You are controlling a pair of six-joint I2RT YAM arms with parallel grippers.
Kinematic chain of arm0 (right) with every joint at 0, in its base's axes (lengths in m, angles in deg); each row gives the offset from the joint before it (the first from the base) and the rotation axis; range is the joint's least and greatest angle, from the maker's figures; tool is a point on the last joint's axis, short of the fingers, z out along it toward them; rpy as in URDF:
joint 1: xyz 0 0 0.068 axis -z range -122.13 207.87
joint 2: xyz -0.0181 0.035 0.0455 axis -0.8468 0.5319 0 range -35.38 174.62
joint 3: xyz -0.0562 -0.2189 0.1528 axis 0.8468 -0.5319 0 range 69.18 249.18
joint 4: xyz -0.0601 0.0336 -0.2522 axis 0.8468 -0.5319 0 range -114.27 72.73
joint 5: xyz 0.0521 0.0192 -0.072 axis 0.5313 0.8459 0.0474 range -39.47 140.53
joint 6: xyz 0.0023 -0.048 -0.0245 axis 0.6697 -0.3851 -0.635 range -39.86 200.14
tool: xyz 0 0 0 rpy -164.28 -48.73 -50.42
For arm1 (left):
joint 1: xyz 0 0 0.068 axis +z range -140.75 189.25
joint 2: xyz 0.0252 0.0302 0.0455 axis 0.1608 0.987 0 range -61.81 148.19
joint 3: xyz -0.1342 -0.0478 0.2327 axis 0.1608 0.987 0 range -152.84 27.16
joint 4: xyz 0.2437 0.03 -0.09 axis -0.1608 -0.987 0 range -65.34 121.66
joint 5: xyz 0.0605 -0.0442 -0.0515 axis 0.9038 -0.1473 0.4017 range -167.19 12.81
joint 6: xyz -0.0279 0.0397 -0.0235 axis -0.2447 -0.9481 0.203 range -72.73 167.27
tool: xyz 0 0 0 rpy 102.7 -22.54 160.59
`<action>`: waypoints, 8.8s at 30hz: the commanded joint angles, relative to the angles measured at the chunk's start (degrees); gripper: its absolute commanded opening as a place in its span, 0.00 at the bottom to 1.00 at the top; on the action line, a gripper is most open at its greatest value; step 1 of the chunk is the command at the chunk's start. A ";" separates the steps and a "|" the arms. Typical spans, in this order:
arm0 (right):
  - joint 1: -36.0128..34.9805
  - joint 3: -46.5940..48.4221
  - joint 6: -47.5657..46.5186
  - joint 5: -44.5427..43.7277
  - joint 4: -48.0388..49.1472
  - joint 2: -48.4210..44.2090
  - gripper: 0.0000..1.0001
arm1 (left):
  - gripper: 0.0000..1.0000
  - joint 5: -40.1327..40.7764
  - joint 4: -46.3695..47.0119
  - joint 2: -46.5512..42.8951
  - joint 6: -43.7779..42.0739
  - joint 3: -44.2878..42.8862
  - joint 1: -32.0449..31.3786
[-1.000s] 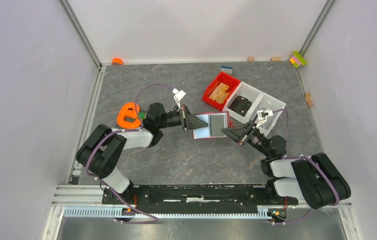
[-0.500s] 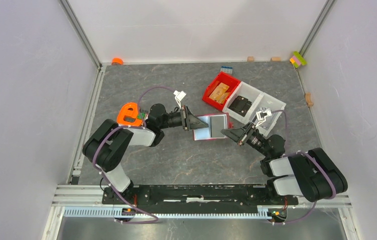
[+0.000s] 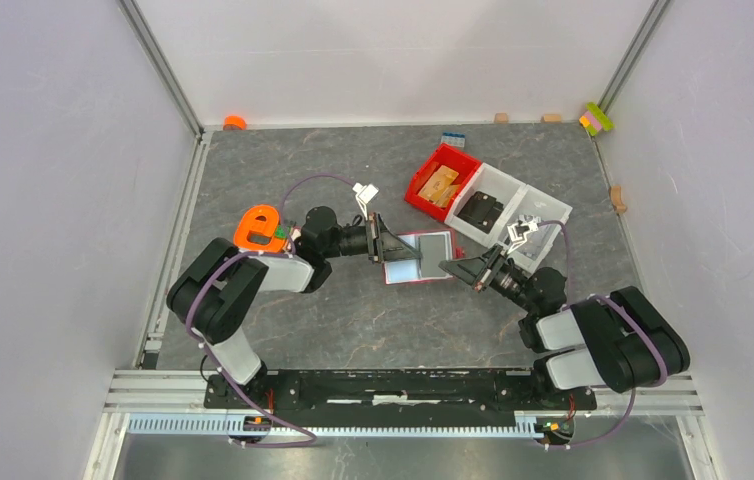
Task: Take the credit cards out of the card holder
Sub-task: Remove the credit card from the card holder.
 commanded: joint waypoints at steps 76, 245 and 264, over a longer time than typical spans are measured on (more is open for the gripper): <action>1.59 0.10 1.53 1.00 18.68 0.56 0.05 | 0.34 -1.63 1.38 0.78 -0.42 -1.66 0.06; -13.00 17.90 -33.60 -23.43 -45.98 5.67 0.26 | 0.43 39.64 -70.04 6.48 -42.71 -22.32 -3.80; -9.50 7.38 -23.06 -13.56 -26.90 -6.96 0.06 | 0.56 24.70 -43.20 -25.28 -36.12 -0.29 -5.57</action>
